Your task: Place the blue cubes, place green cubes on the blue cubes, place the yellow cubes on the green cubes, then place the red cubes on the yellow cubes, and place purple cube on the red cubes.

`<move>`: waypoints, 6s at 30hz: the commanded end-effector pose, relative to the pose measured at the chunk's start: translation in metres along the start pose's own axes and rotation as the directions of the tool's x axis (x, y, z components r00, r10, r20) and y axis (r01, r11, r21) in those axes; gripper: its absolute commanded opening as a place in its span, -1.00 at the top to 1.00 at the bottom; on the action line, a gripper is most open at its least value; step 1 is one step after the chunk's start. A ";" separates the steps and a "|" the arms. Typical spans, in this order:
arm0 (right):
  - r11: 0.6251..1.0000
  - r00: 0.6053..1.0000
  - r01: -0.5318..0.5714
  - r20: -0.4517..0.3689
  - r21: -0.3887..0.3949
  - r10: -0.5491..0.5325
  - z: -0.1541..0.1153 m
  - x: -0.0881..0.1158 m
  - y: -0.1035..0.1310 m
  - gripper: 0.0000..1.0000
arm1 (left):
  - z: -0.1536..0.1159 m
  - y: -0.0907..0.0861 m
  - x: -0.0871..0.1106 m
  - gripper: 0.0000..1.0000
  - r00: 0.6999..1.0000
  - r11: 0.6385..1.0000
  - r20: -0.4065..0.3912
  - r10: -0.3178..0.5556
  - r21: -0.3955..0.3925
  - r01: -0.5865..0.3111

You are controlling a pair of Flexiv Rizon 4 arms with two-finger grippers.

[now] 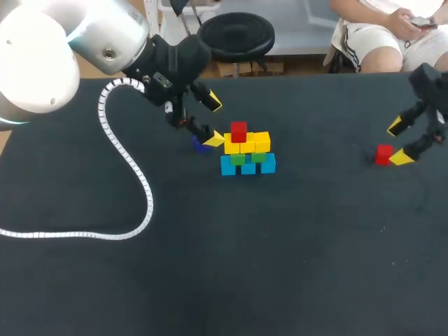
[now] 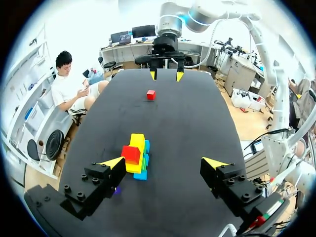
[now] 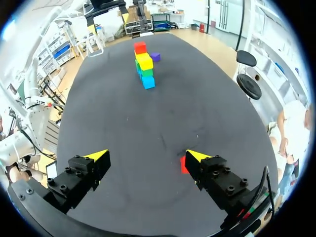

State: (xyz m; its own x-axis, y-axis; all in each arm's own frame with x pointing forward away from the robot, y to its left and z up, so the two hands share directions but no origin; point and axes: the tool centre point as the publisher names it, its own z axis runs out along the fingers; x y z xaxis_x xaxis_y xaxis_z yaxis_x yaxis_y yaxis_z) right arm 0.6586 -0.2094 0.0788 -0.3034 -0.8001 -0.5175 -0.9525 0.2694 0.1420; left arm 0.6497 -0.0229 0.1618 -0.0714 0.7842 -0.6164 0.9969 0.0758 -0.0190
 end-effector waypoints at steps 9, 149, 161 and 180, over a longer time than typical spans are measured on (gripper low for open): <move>0.999 1.000 0.006 0.004 0.044 -0.007 -0.002 0.001 0.007 -1.00 | -0.001 0.001 0.000 -1.00 1.000 1.000 0.001 0.001 0.002 -0.001; 0.992 0.970 0.126 0.211 -0.030 -0.117 0.067 0.039 -0.047 1.00 | -0.001 0.001 0.000 -1.00 1.000 1.000 0.001 0.001 0.002 -0.001; 0.987 0.967 0.164 0.196 0.000 -0.160 0.047 0.015 -0.028 1.00 | -0.001 0.001 0.000 -1.00 1.000 1.000 0.001 0.001 0.002 -0.001; 0.968 0.947 0.250 0.205 0.016 -0.248 0.017 -0.035 -0.001 1.00 | -0.001 0.001 0.000 -1.00 1.000 1.000 0.001 0.001 0.002 -0.001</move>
State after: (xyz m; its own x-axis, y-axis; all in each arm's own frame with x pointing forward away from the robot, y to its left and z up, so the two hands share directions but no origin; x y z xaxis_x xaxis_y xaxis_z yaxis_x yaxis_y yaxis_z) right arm 0.6767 -0.1755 0.0781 -0.0435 -0.7047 -0.7081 -0.9983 0.0584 0.0032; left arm 0.6497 -0.0230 0.1620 -0.0715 0.7843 -0.6162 0.9969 0.0759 -0.0191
